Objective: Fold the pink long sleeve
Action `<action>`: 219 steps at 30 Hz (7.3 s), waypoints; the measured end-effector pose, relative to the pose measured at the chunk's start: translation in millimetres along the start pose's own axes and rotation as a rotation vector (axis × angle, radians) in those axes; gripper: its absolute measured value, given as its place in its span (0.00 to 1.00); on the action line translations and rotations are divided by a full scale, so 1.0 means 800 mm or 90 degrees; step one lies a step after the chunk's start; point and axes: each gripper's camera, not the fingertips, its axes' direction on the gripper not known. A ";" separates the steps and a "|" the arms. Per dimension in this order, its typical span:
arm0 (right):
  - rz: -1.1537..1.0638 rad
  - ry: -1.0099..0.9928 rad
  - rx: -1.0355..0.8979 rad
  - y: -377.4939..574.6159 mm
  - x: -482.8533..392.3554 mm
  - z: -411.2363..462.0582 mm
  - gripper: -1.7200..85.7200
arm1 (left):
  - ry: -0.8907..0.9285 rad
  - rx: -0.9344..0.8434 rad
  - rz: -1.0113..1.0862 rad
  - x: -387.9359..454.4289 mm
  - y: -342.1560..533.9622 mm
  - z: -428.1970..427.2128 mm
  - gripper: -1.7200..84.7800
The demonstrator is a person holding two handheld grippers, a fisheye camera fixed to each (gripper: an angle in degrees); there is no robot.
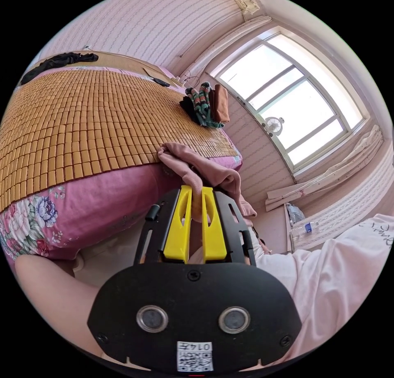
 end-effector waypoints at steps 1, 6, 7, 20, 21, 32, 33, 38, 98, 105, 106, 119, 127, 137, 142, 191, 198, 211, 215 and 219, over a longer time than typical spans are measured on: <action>-0.020 0.011 -0.005 -0.002 -0.011 -0.003 0.06 | 0.002 0.000 0.001 0.003 -0.001 -0.005 0.07; -0.167 -0.011 -0.018 -0.008 -0.115 -0.008 0.05 | 0.019 0.011 0.025 0.041 -0.007 -0.053 0.07; -0.186 -0.017 -0.021 -0.008 -0.130 -0.004 0.05 | 0.021 0.013 0.034 0.049 -0.009 -0.060 0.07; -0.722 -0.235 -0.274 0.082 -0.539 0.177 0.05 | 0.117 0.408 0.230 0.229 -0.059 -0.452 0.07; -0.757 -0.236 -0.289 0.101 -0.562 0.189 0.05 | 0.101 0.449 0.253 0.248 -0.040 -0.494 0.07; -0.918 -0.368 -0.417 0.218 -0.693 0.276 0.04 | 0.037 0.635 0.325 0.355 0.093 -0.710 0.06; -0.949 -0.391 -0.438 0.233 -0.721 0.290 0.04 | 0.013 0.659 0.345 0.376 0.097 -0.732 0.06; -0.893 -0.458 -0.506 0.241 -0.802 0.385 0.04 | 0.006 0.761 0.395 0.422 0.090 -0.787 0.07; -0.506 0.531 -0.522 0.133 -0.415 0.851 0.11 | -0.455 0.069 -0.139 -0.299 0.074 -0.331 0.08; -0.847 0.580 -0.385 0.090 -0.456 0.945 0.11 | -0.386 0.046 0.024 -0.342 -0.057 -0.194 0.08; -0.862 0.580 -0.380 0.084 -0.458 0.961 0.12 | -0.377 0.046 0.033 -0.348 -0.072 -0.178 0.08; -0.687 0.671 -0.442 -0.089 -0.384 1.272 0.04 | -0.246 0.011 0.101 -0.485 -0.290 0.105 0.09; -0.752 0.604 -0.411 -0.054 -0.491 1.078 0.02 | -0.242 -0.073 0.116 -0.497 -0.292 0.139 0.09; -0.684 0.577 -0.424 -0.147 -0.445 1.164 0.19 | -0.293 -0.148 0.072 -0.572 -0.361 0.308 0.14; -0.609 0.638 -0.397 -0.182 -0.400 1.222 0.12 | -0.320 -0.190 0.081 -0.599 -0.342 0.369 0.14; -0.440 0.875 -0.387 -0.190 -0.547 0.848 0.02 | -0.387 -0.142 0.142 -0.596 -0.326 0.448 0.11; -0.603 1.077 -0.464 -0.125 -0.522 0.913 0.01 | -0.413 -0.182 0.100 -0.607 -0.339 0.467 0.10; -0.716 1.215 -0.416 -0.087 -0.556 0.960 0.02 | -0.395 -0.161 0.115 -0.575 -0.356 0.424 0.08; -0.730 1.220 -0.413 -0.093 -0.569 0.975 0.02 | -0.381 -0.159 0.137 -0.561 -0.378 0.417 0.08; -0.725 1.223 -0.405 -0.096 -0.584 0.985 0.02 | -0.388 -0.135 0.134 -0.546 -0.404 0.410 0.07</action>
